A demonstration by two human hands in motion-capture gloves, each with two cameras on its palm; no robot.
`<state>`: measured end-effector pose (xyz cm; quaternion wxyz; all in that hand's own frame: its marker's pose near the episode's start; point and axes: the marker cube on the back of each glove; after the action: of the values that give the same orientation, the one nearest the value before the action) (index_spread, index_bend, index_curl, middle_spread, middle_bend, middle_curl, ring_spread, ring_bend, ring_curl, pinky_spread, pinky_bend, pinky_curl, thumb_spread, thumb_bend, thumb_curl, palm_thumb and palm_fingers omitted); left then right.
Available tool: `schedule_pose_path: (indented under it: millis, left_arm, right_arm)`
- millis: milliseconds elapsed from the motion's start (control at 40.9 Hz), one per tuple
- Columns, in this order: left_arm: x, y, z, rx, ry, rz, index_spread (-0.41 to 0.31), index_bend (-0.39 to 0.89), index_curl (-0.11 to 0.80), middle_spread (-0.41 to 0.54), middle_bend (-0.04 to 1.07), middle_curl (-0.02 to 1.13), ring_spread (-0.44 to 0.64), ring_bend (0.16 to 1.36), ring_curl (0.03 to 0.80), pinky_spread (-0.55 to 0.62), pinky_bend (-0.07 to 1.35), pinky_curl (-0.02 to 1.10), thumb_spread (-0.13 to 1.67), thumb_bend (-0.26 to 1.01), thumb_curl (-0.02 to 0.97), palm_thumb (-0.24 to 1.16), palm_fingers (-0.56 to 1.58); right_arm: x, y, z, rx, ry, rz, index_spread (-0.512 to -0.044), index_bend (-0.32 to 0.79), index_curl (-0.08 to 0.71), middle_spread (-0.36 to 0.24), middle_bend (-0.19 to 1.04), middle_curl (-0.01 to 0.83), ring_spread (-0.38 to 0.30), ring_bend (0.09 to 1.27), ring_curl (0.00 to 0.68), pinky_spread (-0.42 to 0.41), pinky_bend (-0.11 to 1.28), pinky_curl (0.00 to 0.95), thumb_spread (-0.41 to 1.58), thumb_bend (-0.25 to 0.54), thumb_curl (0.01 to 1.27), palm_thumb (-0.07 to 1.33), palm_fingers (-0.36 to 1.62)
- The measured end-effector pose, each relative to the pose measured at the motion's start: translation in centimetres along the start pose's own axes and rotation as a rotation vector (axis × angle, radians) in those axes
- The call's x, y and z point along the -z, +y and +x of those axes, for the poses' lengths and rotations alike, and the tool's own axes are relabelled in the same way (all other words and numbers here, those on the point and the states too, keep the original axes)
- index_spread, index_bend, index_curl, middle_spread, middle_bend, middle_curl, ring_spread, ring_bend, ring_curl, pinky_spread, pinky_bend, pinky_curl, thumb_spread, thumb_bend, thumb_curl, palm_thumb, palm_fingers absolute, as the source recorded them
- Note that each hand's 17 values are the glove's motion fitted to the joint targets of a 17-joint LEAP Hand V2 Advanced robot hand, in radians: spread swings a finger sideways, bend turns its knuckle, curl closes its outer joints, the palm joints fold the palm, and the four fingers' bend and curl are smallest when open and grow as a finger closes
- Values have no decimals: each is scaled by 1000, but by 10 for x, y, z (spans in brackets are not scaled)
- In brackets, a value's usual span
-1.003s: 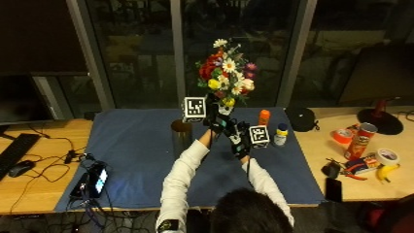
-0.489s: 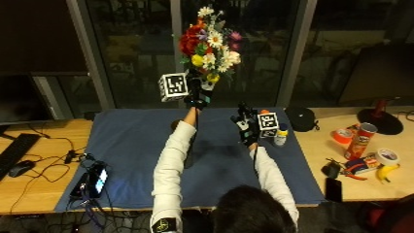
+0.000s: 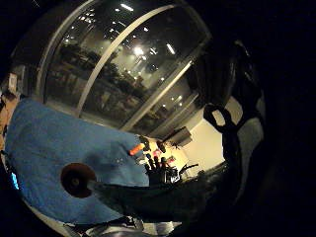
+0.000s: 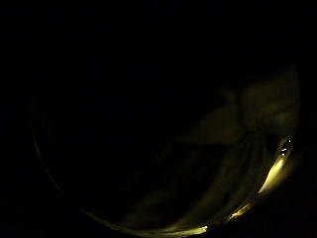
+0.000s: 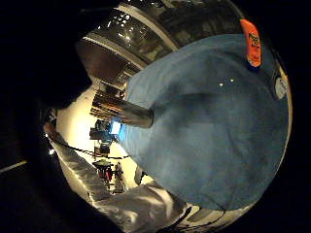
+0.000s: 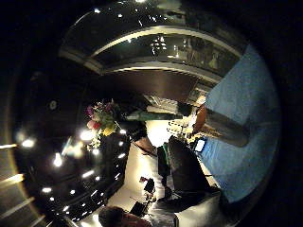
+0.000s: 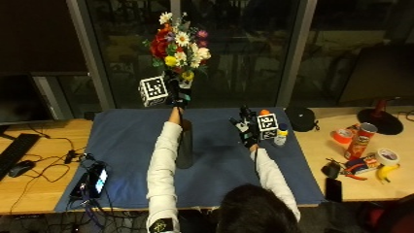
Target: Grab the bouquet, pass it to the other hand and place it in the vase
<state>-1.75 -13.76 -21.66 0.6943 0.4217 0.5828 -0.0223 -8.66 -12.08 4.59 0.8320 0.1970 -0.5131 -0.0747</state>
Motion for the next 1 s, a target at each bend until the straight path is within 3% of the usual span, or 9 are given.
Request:
schedule_pose_path:
  millis: [147, 514, 636, 661, 685, 710, 734, 832, 1003]
  left_arm:
    - [6, 3, -31, 52, -11, 11, -317, 282, 544, -354, 723, 564, -374, 794, 482, -403, 616, 457, 284, -38, 762, 809, 1355]
    - [1, 21, -106, 161, 20, -53, -309, 245, 555, -350, 707, 556, -369, 745, 471, -408, 622, 453, 278, -41, 776, 799, 1341]
    - [12, 61, -144, 261, -43, -306, -244, 63, 501, -324, 660, 546, -348, 715, 458, -378, 592, 441, 478, -100, 724, 662, 1053]
    - [18, 75, -156, 299, -72, -403, -260, 113, 506, -330, 665, 549, -353, 714, 460, -391, 609, 449, 436, -61, 735, 705, 1179]
    - [26, 91, -171, 339, -104, -500, -136, -119, 429, -288, 704, 558, -275, 650, 437, -251, 444, 398, 570, -137, 676, 556, 568]
    - [36, 109, -189, 377, -137, -586, -60, -104, 428, -176, 584, 561, -129, 639, 497, -98, 457, 458, 603, -133, 651, 514, 27]
    - [48, 128, -208, 412, -169, -653, -7, -38, 444, -72, 516, 605, -48, 674, 566, -19, 529, 527, 630, -121, 632, 486, -236]
    - [93, 188, -250, 496, -277, -739, 124, 4, 345, 164, 275, 461, 162, 604, 423, 182, 471, 415, 724, -46, 586, 499, -292]
    - [122, 215, -273, 483, -329, -718, 228, 13, 230, 364, 171, 321, 366, 568, 324, 379, 429, 332, 822, -24, 529, 536, -224]
  right_arm:
    - [-3, 8, -2, -240, 111, 14, -458, 107, 190, -140, 200, 350, -56, 457, 321, 209, 572, 358, 956, -30, 412, 513, 103]
    - [-14, 14, -6, -67, 135, 9, -455, 123, 183, -134, 196, 348, -50, 465, 317, 219, 560, 348, 967, -28, 409, 528, 98]
    - [-17, 28, -16, -99, 7, -101, -455, 129, 186, -133, 194, 347, -44, 467, 314, 217, 550, 345, 972, -28, 408, 531, 101]
    - [-17, 31, -16, -122, -10, -120, -455, 128, 186, -133, 194, 346, -44, 466, 314, 218, 553, 346, 972, -28, 408, 531, 102]
    - [-17, 34, -16, -134, -26, -139, -453, 128, 186, -133, 194, 346, -43, 467, 313, 217, 549, 344, 973, -29, 407, 531, 102]
    - [-16, 36, -13, -138, -35, -155, -453, 128, 187, -133, 194, 346, -43, 467, 313, 217, 548, 344, 974, -29, 407, 531, 102]
    - [-15, 37, -9, -138, -31, -166, -452, 130, 187, -133, 193, 345, -43, 466, 312, 217, 547, 344, 975, -27, 408, 534, 104]
    - [-10, 40, 13, -175, 12, -192, -449, 139, 194, -130, 192, 343, -42, 456, 308, 215, 536, 342, 979, -23, 411, 551, 105]
    - [-3, 47, 28, -211, -49, -242, -440, 140, 204, -118, 186, 337, -31, 447, 305, 214, 522, 341, 985, -25, 412, 558, 85]
